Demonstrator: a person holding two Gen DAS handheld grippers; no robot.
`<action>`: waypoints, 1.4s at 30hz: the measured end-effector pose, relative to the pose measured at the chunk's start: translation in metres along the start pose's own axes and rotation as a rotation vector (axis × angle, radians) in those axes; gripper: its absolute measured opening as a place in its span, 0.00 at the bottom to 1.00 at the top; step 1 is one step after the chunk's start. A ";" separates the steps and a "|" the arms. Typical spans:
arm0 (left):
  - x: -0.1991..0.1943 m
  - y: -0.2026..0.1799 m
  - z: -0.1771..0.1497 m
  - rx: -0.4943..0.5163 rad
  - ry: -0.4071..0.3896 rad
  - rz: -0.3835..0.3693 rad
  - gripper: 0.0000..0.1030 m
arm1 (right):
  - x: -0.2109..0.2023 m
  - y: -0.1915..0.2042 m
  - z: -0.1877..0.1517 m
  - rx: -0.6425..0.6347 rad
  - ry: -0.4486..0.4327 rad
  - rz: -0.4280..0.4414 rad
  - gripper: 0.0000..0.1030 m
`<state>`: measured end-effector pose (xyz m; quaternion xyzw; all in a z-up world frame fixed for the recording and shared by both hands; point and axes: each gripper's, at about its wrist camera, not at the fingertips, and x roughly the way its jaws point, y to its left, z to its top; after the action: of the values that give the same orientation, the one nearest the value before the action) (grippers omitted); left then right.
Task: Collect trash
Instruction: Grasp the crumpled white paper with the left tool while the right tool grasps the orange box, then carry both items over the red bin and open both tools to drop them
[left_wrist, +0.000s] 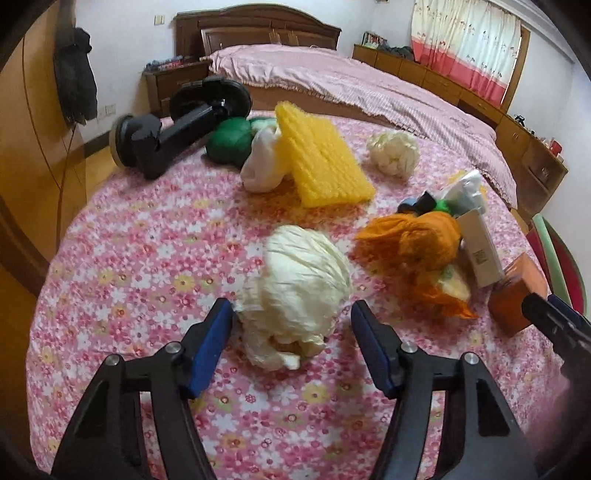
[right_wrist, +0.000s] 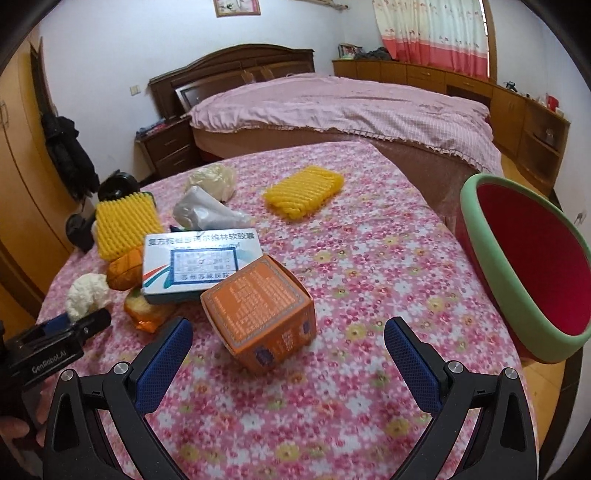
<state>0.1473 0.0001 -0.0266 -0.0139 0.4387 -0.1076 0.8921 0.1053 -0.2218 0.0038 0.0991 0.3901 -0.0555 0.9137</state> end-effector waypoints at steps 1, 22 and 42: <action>0.000 0.000 0.000 0.005 -0.004 0.002 0.64 | 0.001 0.000 0.000 0.006 -0.001 0.001 0.97; -0.020 0.002 -0.005 -0.069 -0.047 -0.081 0.24 | -0.005 -0.019 -0.008 0.067 -0.002 0.095 0.63; -0.101 -0.086 -0.003 0.097 -0.150 -0.260 0.23 | -0.090 -0.077 -0.023 0.192 -0.107 0.097 0.63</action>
<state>0.0699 -0.0630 0.0602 -0.0353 0.3598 -0.2418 0.9005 0.0128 -0.2897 0.0427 0.2016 0.3285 -0.0536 0.9212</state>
